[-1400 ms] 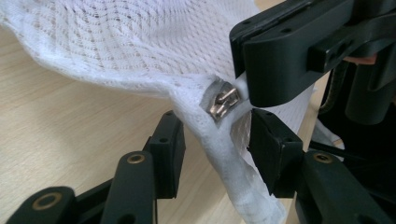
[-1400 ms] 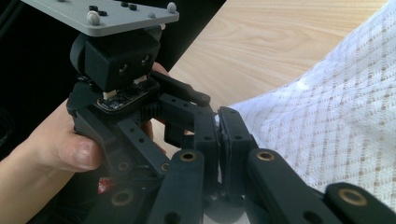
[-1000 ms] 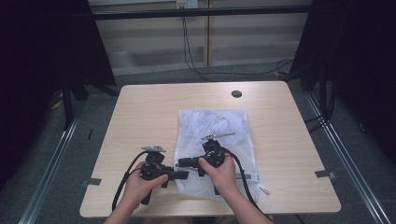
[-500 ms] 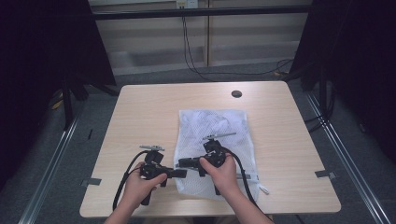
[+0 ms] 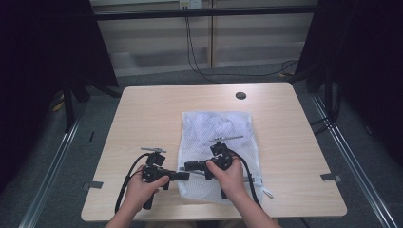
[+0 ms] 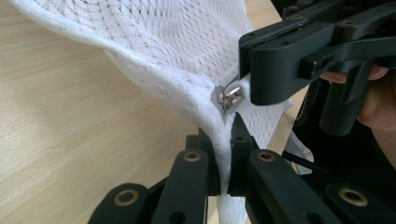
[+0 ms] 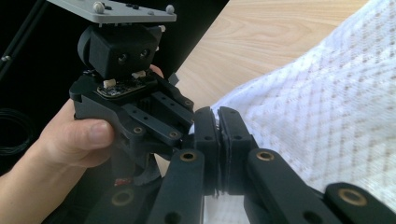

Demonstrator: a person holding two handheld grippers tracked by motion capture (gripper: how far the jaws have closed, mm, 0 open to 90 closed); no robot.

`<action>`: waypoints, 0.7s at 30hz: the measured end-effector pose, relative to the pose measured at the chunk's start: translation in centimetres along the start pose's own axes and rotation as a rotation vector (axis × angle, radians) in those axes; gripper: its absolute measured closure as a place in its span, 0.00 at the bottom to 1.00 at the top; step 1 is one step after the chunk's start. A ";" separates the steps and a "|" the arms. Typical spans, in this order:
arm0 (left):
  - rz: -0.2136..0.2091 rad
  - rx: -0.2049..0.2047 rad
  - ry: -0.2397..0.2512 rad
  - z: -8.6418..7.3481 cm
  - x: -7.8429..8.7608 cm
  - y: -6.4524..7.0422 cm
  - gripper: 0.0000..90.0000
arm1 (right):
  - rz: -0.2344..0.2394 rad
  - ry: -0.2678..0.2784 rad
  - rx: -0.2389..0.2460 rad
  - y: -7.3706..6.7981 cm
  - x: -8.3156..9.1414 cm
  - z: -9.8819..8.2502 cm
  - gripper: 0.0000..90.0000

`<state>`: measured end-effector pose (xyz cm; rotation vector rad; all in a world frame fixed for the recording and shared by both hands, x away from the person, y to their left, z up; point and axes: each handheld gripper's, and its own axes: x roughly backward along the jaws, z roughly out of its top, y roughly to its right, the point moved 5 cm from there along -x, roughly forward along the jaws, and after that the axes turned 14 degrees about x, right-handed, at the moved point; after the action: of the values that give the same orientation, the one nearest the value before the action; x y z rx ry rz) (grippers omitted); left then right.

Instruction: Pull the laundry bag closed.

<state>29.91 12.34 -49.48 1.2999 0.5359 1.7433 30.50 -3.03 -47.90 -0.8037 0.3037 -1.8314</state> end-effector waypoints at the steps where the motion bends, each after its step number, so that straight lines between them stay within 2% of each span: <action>1: -0.007 0.002 -0.002 0.0 0.0 0.0 0.98 | 0.000 0.007 -0.014 0.2 0.2 0.0 0.98; 21: -0.003 0.005 -0.005 0.0 0.1 0.2 0.98 | 0.011 0.003 -0.007 0.2 0.5 -0.1 0.98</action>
<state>29.84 12.33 -49.30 1.3059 0.5396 1.7369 30.48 -3.56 -47.91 -0.8030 0.3165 -1.8223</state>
